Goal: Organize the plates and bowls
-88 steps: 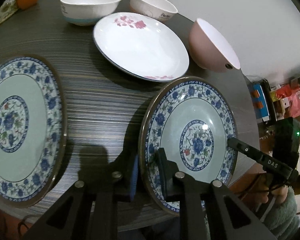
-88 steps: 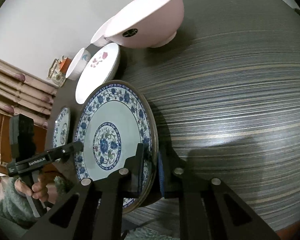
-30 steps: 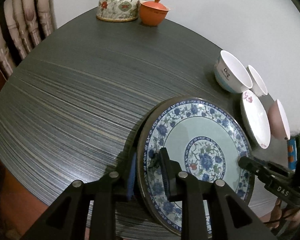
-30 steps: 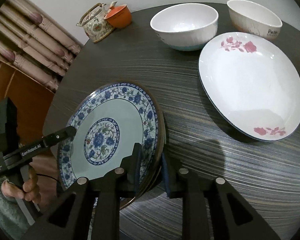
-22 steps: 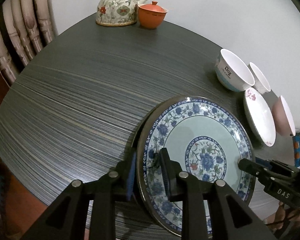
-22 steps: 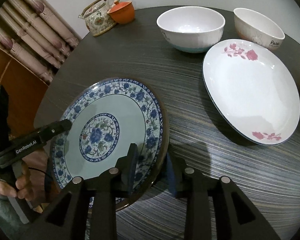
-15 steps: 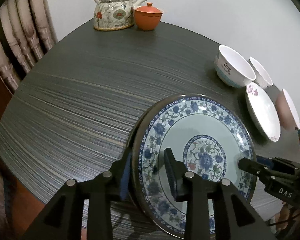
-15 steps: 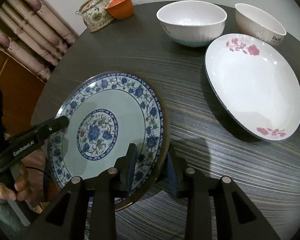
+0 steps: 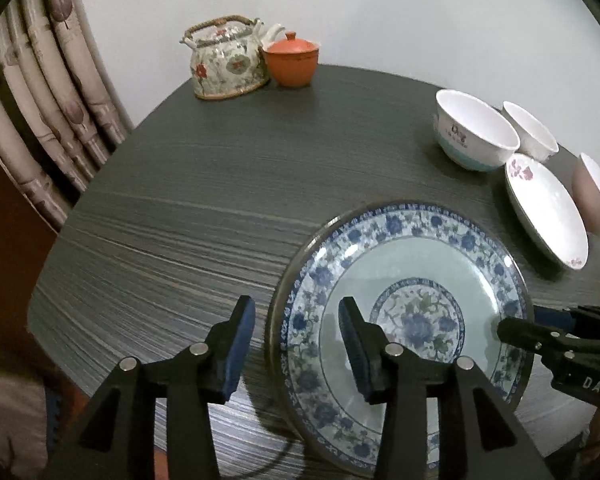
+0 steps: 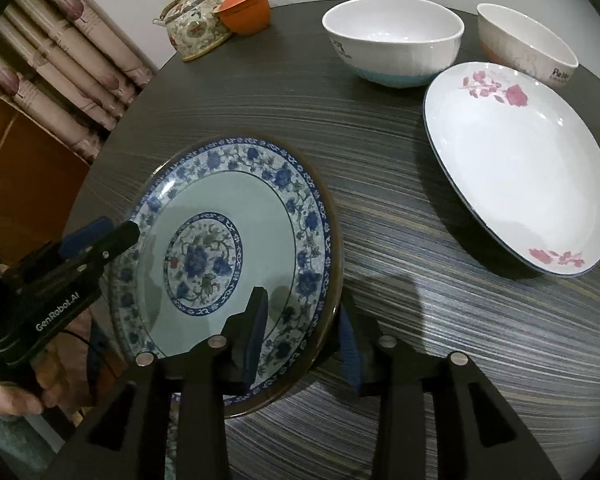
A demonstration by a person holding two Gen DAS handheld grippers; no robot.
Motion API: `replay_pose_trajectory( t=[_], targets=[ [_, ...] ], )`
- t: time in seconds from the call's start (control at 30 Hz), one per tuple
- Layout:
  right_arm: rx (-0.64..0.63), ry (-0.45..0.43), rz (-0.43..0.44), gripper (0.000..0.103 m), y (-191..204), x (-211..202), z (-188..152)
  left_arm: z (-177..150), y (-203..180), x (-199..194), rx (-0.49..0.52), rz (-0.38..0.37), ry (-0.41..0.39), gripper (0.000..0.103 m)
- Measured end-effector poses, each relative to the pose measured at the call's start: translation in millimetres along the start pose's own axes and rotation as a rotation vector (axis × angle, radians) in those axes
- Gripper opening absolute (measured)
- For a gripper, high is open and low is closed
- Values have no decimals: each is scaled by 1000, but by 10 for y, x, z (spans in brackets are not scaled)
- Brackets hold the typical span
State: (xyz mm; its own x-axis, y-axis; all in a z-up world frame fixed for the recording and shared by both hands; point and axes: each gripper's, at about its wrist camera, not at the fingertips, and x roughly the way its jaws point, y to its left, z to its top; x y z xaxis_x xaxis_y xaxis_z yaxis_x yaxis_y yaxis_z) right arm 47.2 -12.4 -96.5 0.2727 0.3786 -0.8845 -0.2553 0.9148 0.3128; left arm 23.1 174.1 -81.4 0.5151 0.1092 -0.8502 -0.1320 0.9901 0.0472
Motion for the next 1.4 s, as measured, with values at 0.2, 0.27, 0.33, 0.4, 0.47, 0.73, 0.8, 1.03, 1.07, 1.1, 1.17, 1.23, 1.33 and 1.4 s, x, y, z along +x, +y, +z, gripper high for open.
replay_pose_trajectory(
  t=[0.2, 0.27, 0.33, 0.4, 0.47, 0.73, 0.8, 1.03, 1.07, 1.1, 1.17, 1.23, 1.33, 1.4],
  targets=[
    [18, -30, 6, 34, -61, -88, -30, 29, -1, -143, 19, 100, -112, 51],
    [30, -51, 7, 34, -107, -161, -42, 40, 5, -162, 15, 120, -129, 51],
    [36, -84, -12, 35, -166, -270, -79, 47, 7, -180, 15, 132, -134, 51],
    [43, -120, -40, 35, -235, -366, -101, 42, -8, -189, 23, 142, -139, 51],
    [43, -162, -81, 36, -317, -483, -126, 26, -39, -182, 33, 145, -131, 51],
    [93, -262, -192, 39, -742, -833, -193, 2, -321, -254, 90, 86, -102, 51],
    [113, -274, -195, 40, -847, -887, -214, 16, -431, -296, 87, 65, -99, 51],
    [143, -324, -236, 47, -1062, -1031, -319, 97, -978, -422, 117, -26, -108, 63],
    [147, -325, -233, 47, -1092, -1047, -327, 123, -1084, -426, 118, -51, -104, 63],
    [152, -328, -231, 47, -1121, -1063, -339, 137, -1144, -426, 117, -67, -101, 63],
    [161, -335, -230, 51, -1177, -1094, -364, 187, -1297, -419, 116, -102, -96, 63],
    [174, -339, -228, 53, -1238, -1121, -378, 245, -1424, -386, 115, -133, -88, 63],
    [183, -342, -233, 55, -1309, -1141, -375, 336, -1618, -328, 110, -168, -93, 63],
    [186, -352, -228, 55, -1366, -1161, -369, 389, -1697, -274, 108, -179, -91, 63]
  ],
)
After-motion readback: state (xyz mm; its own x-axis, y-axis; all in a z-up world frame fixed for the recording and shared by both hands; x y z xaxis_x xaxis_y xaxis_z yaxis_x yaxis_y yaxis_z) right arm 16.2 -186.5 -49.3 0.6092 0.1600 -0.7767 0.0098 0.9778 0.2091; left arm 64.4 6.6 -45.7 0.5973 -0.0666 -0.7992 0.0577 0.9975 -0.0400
